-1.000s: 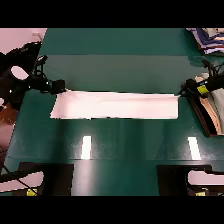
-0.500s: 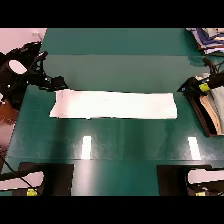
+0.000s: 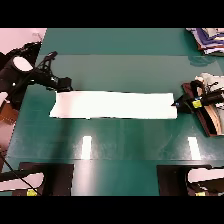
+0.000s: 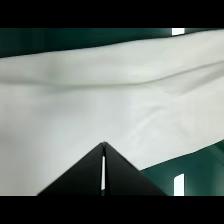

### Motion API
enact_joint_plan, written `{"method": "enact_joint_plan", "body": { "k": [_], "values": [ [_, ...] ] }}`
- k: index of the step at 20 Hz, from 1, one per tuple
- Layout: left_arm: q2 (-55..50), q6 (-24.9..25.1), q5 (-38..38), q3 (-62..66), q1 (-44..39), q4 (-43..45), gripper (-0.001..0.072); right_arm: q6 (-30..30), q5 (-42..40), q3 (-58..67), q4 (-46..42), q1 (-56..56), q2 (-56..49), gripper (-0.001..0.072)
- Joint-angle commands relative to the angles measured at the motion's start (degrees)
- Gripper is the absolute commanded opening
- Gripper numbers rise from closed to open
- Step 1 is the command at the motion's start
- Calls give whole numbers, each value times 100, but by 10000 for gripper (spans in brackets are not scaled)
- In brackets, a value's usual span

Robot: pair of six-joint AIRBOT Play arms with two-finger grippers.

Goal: Fold the shirts.

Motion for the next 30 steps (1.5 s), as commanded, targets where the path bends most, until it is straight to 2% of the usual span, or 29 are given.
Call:
{"method": "enact_joint_plan", "body": {
  "k": [1, 2, 4, 5, 6, 10, 15, 21, 26, 30],
  "values": [
    [-116, -22, 232, 15, -560, -50, 24, -229, -275, -203, 284, 236, -256, 516],
    [-221, -90, 275, 42, -713, -68, 24, -337, -358, -203, 293, 326, -260, 418],
    [-428, -162, 459, 52, -1001, -175, 24, -452, -533, -203, 295, 426, -151, 148],
    [-557, -162, 601, 59, -1163, -249, 24, -522, -592, -203, 297, 433, -22, 60],
    [-697, -162, 748, 87, -1322, -315, 24, -581, -603, -203, 315, 433, 138, 11],
    [-1473, -197, 872, 782, -1888, -662, 24, -529, -236, 48, 710, 372, 1058, 11],
    [-2452, -463, 977, 1947, -2717, -693, 24, 122, 72, 1290, 951, 994, 1882, 10],
    [-2844, -514, 957, 2162, -3060, -651, 24, 557, 254, 2802, 949, 1993, 1639, 11],
    [-2844, -444, 890, 2162, -3060, -551, 24, 579, 254, 3792, 944, 2691, 1106, 10],
    [-2778, -420, 549, 2164, -2870, -282, 23, 575, 251, 4251, 944, 3132, 756, 11]
  ]
}}
